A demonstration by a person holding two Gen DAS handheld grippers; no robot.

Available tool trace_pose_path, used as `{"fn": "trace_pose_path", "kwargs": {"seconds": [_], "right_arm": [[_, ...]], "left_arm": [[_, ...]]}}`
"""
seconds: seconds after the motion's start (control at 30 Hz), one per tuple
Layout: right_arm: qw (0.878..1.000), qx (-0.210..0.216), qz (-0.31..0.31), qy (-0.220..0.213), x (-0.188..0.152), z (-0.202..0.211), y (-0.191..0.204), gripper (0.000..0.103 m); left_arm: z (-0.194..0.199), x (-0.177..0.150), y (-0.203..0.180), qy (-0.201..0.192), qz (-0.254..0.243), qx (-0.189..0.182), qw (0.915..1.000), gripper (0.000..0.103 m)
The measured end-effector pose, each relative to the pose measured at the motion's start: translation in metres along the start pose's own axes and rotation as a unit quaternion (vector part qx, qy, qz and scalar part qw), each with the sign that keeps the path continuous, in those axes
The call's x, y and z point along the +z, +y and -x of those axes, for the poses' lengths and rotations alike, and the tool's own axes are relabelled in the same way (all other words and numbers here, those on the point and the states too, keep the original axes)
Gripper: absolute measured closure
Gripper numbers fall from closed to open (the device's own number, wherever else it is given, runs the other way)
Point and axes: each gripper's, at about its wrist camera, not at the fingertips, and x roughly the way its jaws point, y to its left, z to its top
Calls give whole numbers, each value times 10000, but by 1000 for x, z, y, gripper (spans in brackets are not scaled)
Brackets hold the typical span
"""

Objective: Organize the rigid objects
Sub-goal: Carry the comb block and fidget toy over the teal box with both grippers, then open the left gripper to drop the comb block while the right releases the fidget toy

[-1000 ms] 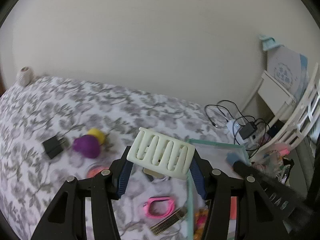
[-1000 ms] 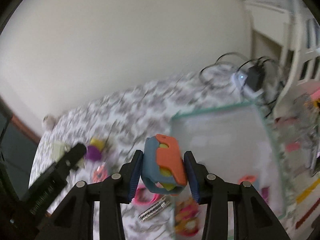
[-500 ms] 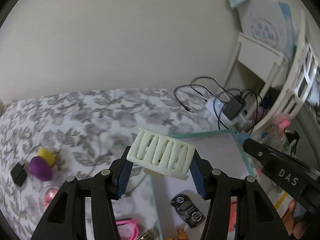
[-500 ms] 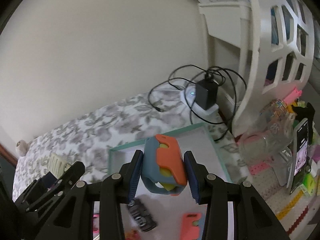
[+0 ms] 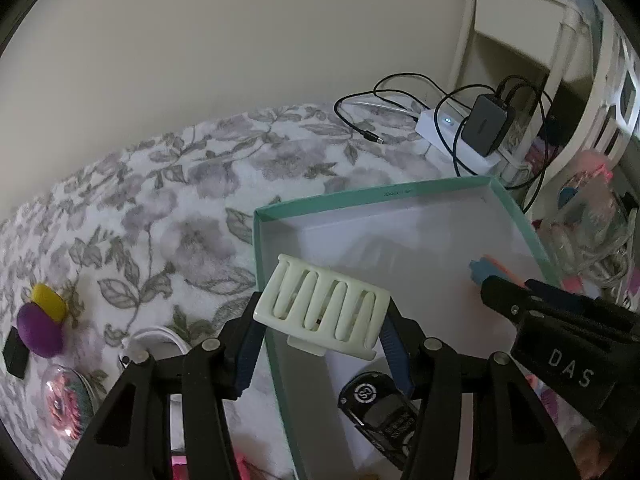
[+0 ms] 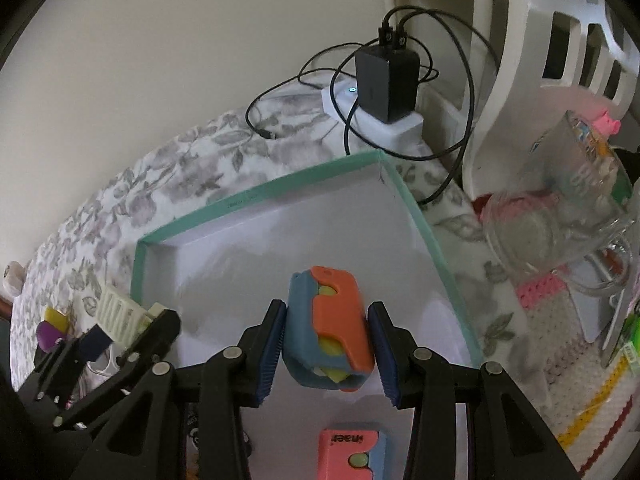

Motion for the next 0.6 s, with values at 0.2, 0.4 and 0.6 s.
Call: {"fn": "trace_pose_path", "kwargs": {"seconds": [0.2, 0.4, 0.6], "right_arm": [[9999, -43, 52, 108, -3, -5, 4, 58], [9995, -127, 76, 273, -6, -9, 4, 58], [9995, -217, 23, 224, -2, 1, 1, 55]], "left_arm": [[1, 0, 1, 42, 34, 22, 10000, 47], [1, 1, 0, 92, 77, -91, 9999, 45], [5, -1, 6, 125, 316, -238, 9991, 32]]}}
